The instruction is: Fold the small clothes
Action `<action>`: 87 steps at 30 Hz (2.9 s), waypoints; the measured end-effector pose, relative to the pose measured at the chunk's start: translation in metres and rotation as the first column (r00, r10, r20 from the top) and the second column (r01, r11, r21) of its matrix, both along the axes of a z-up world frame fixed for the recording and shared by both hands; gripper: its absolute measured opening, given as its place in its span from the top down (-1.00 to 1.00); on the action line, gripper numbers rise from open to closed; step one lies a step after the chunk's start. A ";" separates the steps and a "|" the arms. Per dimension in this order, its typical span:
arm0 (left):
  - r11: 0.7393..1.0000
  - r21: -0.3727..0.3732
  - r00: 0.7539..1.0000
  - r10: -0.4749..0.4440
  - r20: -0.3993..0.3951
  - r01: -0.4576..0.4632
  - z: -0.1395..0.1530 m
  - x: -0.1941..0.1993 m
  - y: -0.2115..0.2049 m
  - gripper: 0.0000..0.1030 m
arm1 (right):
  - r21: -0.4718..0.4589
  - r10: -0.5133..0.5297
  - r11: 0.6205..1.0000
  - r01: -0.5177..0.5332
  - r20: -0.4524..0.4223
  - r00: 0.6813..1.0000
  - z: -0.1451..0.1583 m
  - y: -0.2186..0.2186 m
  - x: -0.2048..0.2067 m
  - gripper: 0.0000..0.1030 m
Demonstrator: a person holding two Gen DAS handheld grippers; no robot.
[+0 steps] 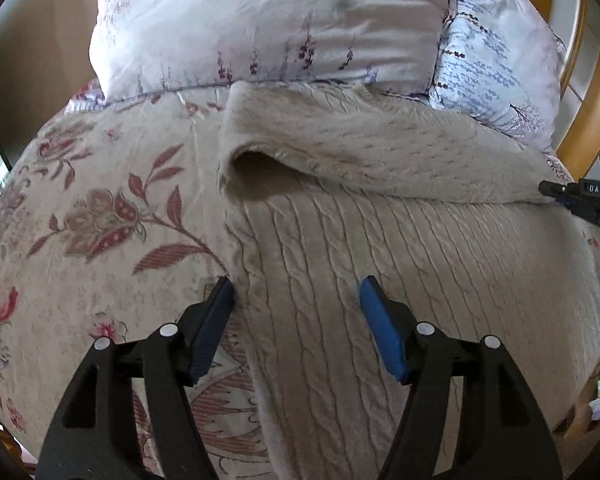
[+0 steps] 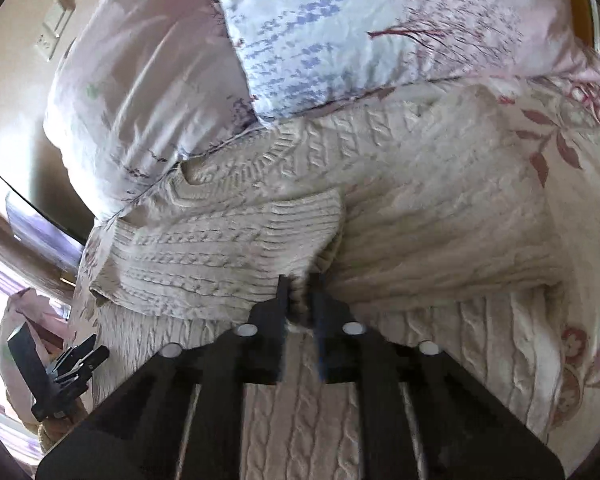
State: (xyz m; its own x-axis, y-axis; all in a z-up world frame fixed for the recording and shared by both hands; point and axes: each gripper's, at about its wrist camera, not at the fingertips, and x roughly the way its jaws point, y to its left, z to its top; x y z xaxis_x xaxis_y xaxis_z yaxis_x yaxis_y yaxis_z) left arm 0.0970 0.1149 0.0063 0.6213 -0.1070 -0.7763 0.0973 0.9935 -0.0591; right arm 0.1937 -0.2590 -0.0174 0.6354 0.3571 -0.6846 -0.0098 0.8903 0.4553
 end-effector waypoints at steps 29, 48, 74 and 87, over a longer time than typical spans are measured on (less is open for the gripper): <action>0.925 -0.377 0.999 -0.047 0.024 0.053 -0.004 -0.053 0.039 0.03 | 0.139 -0.168 0.976 0.167 -0.004 0.986 -0.015 -0.097 -0.141 -0.07; 0.778 -0.612 0.986 -0.166 0.020 0.143 -0.022 -0.136 0.028 0.47 | 0.407 0.127 0.907 -0.110 -0.014 0.992 -0.057 -0.060 -0.230 0.54; 0.968 -0.242 0.961 0.006 0.276 0.063 0.082 -0.034 0.017 0.89 | -0.273 0.023 0.952 0.142 0.524 0.851 0.072 -0.015 -0.186 0.86; 0.976 -0.217 0.964 0.078 0.256 -0.021 0.090 0.098 -0.003 0.89 | -0.283 -0.066 0.933 0.221 0.469 0.881 0.078 -0.028 -0.058 0.86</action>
State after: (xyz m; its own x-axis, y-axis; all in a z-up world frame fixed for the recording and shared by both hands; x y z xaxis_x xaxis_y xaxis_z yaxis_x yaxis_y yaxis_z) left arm 0.1948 0.1120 0.0958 0.8079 -0.2143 -0.5490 0.0886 0.9651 -0.2465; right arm 0.1355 -0.2870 0.0609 0.9255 0.0500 -0.3755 -0.0029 0.9922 0.1248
